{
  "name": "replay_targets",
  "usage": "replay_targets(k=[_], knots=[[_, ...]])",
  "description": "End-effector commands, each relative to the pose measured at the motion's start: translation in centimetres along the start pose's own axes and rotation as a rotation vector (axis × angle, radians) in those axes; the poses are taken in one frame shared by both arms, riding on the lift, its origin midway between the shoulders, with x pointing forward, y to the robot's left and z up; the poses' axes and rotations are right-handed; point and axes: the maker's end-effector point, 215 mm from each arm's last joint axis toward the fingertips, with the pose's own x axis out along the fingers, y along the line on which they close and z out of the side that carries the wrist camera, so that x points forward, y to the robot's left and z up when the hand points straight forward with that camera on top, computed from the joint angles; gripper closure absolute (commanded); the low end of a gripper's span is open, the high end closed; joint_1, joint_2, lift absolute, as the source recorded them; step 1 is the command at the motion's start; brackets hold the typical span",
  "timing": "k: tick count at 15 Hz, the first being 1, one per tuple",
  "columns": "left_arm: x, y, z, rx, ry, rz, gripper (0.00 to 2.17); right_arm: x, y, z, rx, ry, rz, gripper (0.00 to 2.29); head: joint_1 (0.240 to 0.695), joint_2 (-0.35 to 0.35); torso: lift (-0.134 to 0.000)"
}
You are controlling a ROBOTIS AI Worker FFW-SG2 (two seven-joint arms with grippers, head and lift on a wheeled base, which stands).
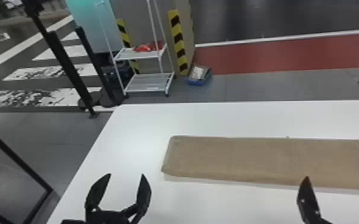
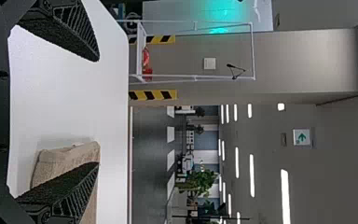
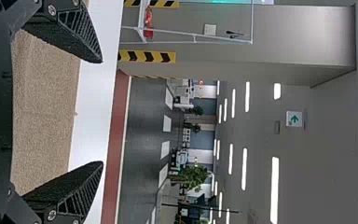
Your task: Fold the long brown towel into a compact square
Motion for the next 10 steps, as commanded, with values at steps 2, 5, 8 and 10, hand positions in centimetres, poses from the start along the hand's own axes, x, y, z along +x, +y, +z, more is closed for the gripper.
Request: replay_targets(k=[2,5,8,10], knots=[[-0.4,-0.4,0.5,0.000,-0.009,-0.005,0.09,0.0,-0.1,0.4,0.004,-0.006,-0.005,0.11,0.695,0.296,-0.126],[-0.7,-0.3,0.7,0.013,-0.010,-0.005,0.09,0.3,-0.3,0.1,0.010,0.003,-0.008,0.11,0.695,0.291,-0.126],[-0.6,-0.6,0.7,0.014,-0.009,-0.009,0.09,0.5,-0.3,-0.2,0.011,0.009,-0.008,0.11,0.695,0.288,-0.126],[-0.3,-0.7,0.5,0.014,-0.004,-0.008,0.09,0.8,-0.8,-0.6,0.013,0.016,-0.014,0.11,0.695,0.286,-0.126]])
